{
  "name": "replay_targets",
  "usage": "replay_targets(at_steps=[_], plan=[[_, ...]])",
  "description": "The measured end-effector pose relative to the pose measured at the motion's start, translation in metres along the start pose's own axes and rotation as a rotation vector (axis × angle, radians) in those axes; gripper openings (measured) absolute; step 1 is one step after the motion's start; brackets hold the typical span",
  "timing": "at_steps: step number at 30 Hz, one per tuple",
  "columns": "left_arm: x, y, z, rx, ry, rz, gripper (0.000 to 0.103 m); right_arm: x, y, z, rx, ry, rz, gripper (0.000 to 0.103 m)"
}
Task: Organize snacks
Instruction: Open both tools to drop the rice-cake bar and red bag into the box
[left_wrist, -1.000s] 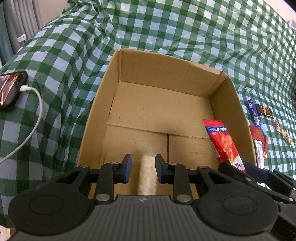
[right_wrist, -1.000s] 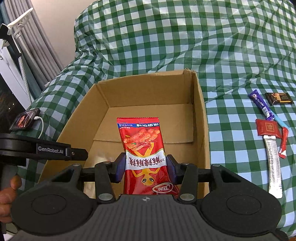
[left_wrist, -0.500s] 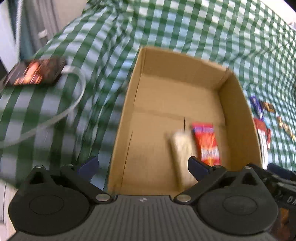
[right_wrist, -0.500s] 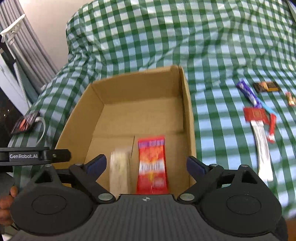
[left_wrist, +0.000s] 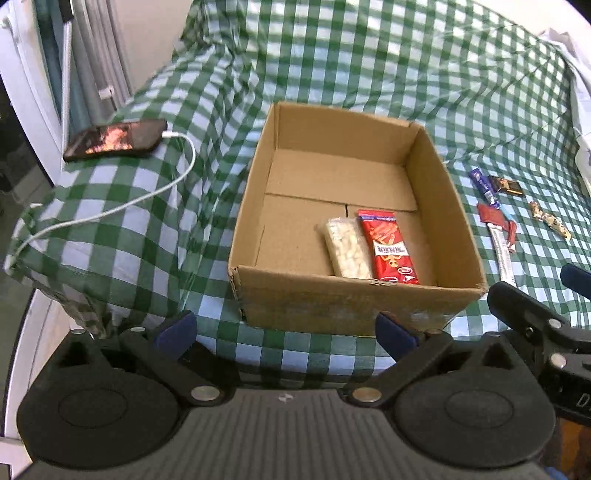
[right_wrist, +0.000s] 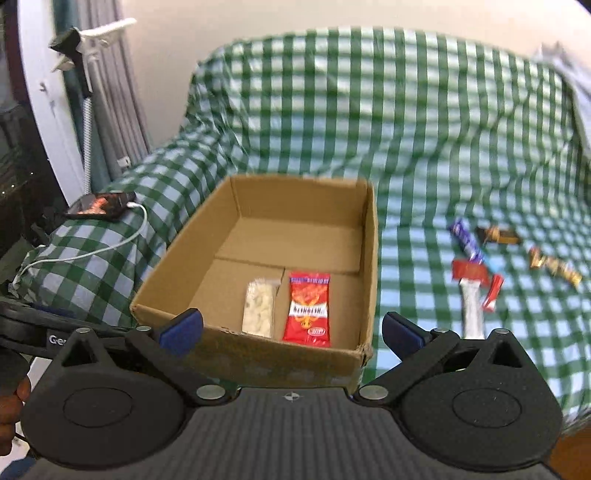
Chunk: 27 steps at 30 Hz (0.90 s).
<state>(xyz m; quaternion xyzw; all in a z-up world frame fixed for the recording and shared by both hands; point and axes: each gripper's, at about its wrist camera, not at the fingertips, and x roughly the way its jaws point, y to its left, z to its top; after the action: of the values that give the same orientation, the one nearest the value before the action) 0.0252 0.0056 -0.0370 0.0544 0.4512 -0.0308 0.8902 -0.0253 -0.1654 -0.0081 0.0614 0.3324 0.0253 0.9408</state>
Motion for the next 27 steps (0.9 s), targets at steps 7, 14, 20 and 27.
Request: replay_targets(at_steps=[7, 14, 20, 27], plan=[[-0.026, -0.009, -0.009, 0.015, -0.048, 0.001, 0.103, -0.036, 0.007, -0.011, -0.018, -0.065, -0.019, 0.102], [-0.042, -0.010, -0.016, 0.036, -0.085, 0.013, 0.103, -0.053, 0.007, -0.017, 0.008, -0.097, -0.019, 0.102], [-0.049, -0.009, -0.017, 0.034, -0.101, 0.018, 0.103, -0.056, 0.006, -0.019, 0.029, -0.102, -0.023, 0.102], [-0.047, -0.012, -0.016, 0.054, -0.089, 0.026, 0.103, -0.058, 0.006, -0.021, 0.032, -0.108, -0.023, 0.102]])
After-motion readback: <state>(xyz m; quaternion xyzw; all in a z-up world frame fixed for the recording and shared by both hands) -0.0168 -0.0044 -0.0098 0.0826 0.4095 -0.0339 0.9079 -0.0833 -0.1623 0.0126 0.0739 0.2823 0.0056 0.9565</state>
